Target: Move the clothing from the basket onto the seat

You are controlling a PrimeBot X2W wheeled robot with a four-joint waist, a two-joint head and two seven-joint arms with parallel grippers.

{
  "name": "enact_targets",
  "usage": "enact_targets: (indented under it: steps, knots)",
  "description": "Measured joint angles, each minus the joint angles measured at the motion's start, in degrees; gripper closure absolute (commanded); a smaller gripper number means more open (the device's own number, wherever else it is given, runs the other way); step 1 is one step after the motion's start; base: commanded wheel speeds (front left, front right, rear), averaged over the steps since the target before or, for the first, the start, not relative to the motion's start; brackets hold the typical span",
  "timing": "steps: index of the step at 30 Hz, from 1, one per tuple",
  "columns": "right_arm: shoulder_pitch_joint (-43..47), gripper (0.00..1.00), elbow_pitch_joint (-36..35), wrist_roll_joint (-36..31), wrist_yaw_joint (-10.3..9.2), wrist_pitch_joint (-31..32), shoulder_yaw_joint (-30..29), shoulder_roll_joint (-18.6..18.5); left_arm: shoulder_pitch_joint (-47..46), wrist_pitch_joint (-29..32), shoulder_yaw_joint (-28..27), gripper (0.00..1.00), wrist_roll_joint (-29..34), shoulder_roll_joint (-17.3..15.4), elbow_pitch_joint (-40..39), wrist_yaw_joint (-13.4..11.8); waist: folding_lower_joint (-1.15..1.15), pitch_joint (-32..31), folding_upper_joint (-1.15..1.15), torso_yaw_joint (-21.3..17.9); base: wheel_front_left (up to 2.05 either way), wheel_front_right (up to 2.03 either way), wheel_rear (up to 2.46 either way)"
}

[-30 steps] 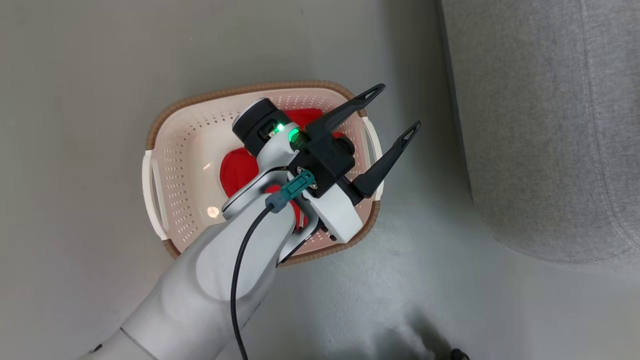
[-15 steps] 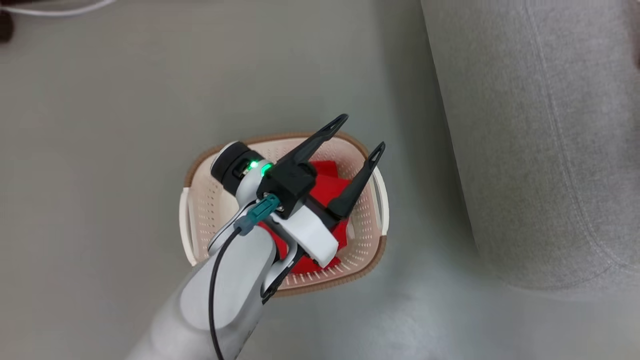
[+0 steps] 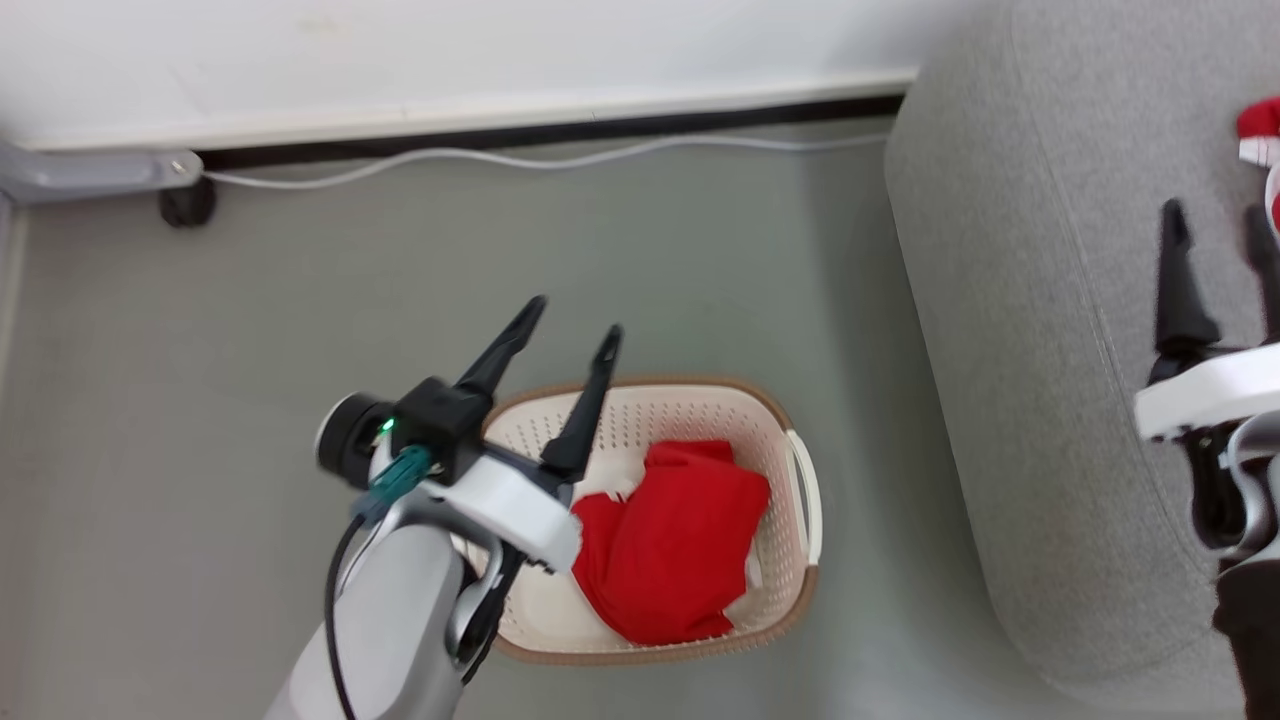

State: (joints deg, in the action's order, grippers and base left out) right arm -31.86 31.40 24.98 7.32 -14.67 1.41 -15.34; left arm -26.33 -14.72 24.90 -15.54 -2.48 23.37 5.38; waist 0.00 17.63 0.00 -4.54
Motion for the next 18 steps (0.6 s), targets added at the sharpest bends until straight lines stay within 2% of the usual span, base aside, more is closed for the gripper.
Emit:
enact_targets:
  steps: [9, 12, 18]
  knots:
    - [6.6, 0.0, -2.8, -0.6, 0.0, 0.0, 4.8, 2.8, 7.8, 0.0, -12.2, 0.0, 2.4, -0.1, 0.5, -0.4, 0.0, -7.7, 0.0, 3.2, 0.0, 0.0, 0.0]
    - [10.1, 0.0, -4.0, -1.2, 0.0, 0.0, 5.0, 3.8, 11.8, 0.0, -17.8, 0.0, 3.1, -0.2, 0.0, -0.9, 0.0, -10.8, 0.0, 4.4, 0.0, 0.0, 0.0]
    - [16.1, 0.0, -5.6, -2.5, 0.0, 0.0, 4.9, 6.2, 18.4, 0.0, -23.7, 0.0, 4.9, -0.3, -0.9, -0.9, 0.0, -14.8, 0.0, 5.8, 0.0, 0.0, 0.0]
